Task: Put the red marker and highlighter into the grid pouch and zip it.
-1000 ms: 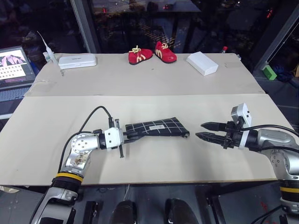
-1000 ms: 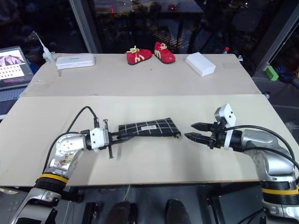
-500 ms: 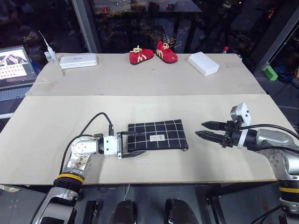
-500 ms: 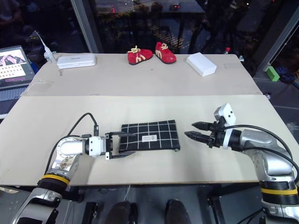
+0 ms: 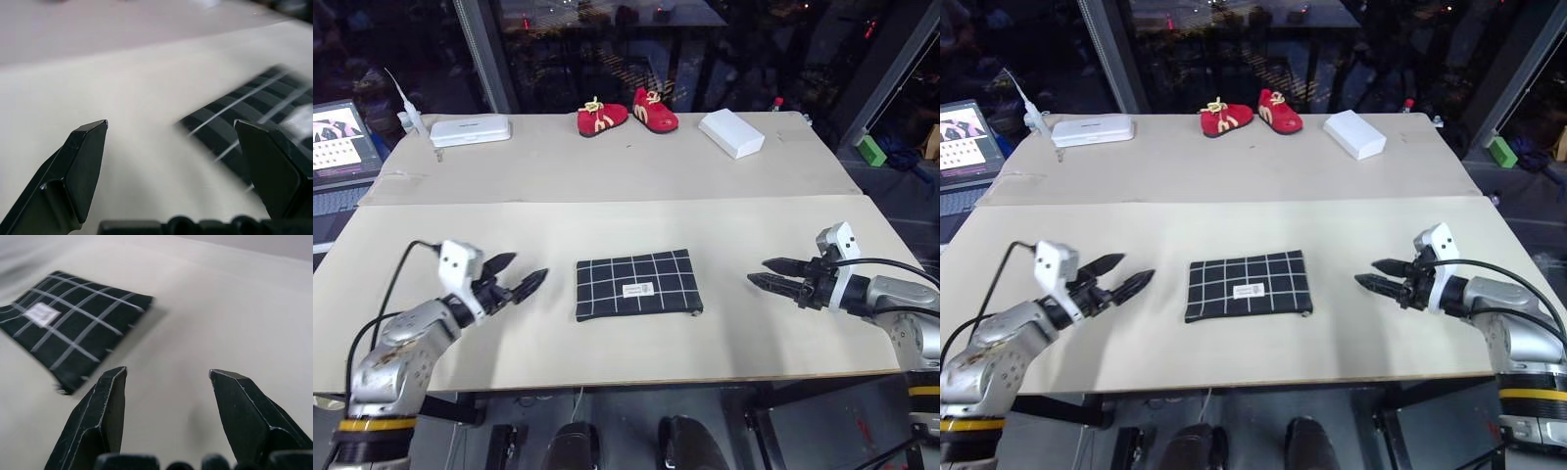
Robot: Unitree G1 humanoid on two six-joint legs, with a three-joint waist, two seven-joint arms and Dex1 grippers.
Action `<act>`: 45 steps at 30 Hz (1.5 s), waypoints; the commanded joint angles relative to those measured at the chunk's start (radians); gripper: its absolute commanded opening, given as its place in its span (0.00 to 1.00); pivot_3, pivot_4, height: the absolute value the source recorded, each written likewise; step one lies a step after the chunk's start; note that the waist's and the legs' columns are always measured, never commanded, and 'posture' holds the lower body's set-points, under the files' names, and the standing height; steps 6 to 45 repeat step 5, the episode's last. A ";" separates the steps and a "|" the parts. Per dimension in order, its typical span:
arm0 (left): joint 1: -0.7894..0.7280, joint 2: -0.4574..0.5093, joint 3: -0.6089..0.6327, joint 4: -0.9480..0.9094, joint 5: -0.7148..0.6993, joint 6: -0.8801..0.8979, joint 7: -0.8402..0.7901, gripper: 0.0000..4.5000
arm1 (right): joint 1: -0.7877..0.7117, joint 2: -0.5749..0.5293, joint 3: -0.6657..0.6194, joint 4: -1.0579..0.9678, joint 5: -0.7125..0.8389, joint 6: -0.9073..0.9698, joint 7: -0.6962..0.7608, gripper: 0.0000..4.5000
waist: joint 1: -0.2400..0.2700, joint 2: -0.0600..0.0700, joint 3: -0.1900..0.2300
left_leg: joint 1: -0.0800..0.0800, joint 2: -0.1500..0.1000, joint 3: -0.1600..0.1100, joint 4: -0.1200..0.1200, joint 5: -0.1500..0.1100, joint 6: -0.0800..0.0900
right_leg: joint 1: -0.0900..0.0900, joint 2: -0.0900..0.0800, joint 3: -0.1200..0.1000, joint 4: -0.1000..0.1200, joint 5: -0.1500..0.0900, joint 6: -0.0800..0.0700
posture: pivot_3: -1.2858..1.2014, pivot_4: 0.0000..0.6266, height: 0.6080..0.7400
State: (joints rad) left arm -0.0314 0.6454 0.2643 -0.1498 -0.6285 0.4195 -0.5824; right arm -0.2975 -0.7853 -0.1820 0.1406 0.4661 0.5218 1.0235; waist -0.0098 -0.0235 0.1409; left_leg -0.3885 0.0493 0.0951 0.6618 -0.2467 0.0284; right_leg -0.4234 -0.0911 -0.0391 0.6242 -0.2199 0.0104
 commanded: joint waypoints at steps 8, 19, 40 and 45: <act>0.036 -0.054 0.101 -0.060 0.024 -0.022 0.082 1.00 | -0.020 0.036 -0.026 0.038 -0.011 -0.053 -0.031 0.67 | 0.006 0.000 0.000 | 0.000 -0.001 0.000 0.000 0.000 0.000 | 0.000 0.000 0.000 0.000 0.000 -0.001 | 0.52 0.24 1.00; 0.036 -0.054 0.101 -0.060 0.024 -0.022 0.082 1.00 | -0.020 0.036 -0.026 0.038 -0.011 -0.053 -0.031 0.67 | 0.006 0.000 0.000 | 0.000 -0.001 0.000 0.000 0.000 0.000 | 0.000 0.000 0.000 0.000 0.000 -0.001 | 0.52 0.24 1.00; 0.036 -0.054 0.101 -0.060 0.024 -0.022 0.082 1.00 | -0.020 0.036 -0.026 0.038 -0.011 -0.053 -0.031 0.67 | 0.006 0.000 0.000 | 0.000 -0.001 0.000 0.000 0.000 0.000 | 0.000 0.000 0.000 0.000 0.000 -0.001 | 0.52 0.24 1.00; 0.036 -0.054 0.101 -0.060 0.024 -0.022 0.082 1.00 | -0.020 0.036 -0.026 0.038 -0.011 -0.053 -0.031 0.67 | 0.006 0.000 0.000 | 0.000 -0.001 0.000 0.000 0.000 0.000 | 0.000 0.000 0.000 0.000 0.000 -0.001 | 0.52 0.24 1.00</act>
